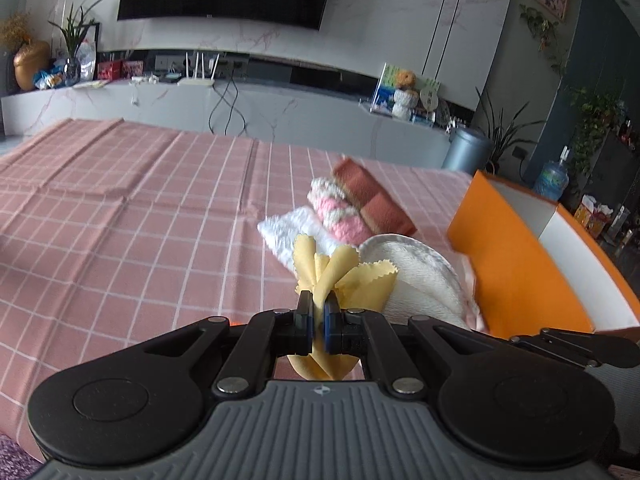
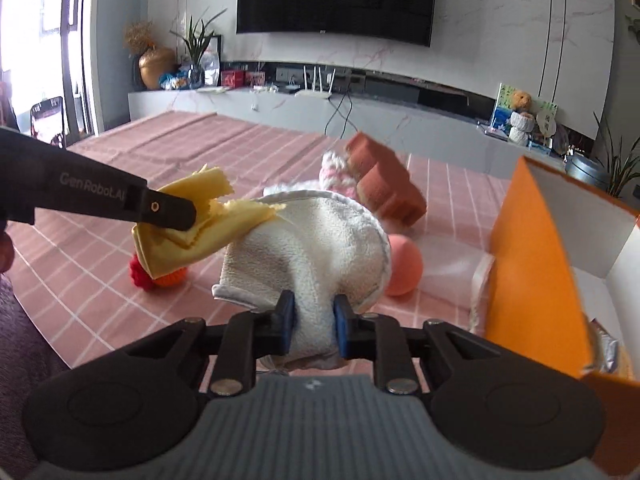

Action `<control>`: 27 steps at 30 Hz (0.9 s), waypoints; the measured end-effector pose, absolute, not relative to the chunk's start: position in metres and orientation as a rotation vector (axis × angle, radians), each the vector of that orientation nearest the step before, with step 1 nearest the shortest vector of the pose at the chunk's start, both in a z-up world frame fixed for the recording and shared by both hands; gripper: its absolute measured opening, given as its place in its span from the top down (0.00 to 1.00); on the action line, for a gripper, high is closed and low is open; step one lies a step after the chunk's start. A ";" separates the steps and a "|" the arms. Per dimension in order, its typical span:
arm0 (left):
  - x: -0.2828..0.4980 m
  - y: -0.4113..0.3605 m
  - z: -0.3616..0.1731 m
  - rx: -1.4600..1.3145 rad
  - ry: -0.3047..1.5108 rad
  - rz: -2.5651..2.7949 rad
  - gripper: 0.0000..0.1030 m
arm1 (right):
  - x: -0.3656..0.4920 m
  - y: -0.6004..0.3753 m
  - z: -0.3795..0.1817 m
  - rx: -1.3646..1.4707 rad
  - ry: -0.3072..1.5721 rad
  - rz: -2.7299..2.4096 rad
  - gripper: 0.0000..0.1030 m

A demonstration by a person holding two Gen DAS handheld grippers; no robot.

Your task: Organize soft objects

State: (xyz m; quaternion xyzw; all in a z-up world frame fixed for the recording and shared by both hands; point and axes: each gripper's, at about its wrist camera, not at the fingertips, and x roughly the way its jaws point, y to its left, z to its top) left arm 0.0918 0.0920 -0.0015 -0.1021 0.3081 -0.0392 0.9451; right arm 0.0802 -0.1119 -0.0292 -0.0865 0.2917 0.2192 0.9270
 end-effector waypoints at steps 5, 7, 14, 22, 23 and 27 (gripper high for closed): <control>0.088 0.082 0.019 -0.208 0.585 -0.089 0.95 | 0.066 -0.132 0.003 -0.161 0.520 0.420 0.81; 0.088 0.074 0.026 -0.197 0.572 -0.110 0.95 | 0.063 -0.143 0.014 -0.156 0.495 0.402 0.81; 0.104 0.026 0.046 -0.147 0.555 -0.252 0.95 | 0.065 -0.202 0.042 -0.103 0.487 0.303 0.81; 0.138 -0.048 0.055 -0.084 0.560 -0.459 0.95 | 0.077 -0.269 0.061 -0.148 0.521 0.205 0.80; 0.143 -0.058 0.055 -0.069 0.562 -0.476 0.95 | 0.081 -0.278 0.062 -0.152 0.533 0.195 0.80; 0.162 -0.092 0.049 -0.011 0.585 -0.541 0.95 | 0.094 -0.306 0.064 -0.183 0.570 0.163 0.80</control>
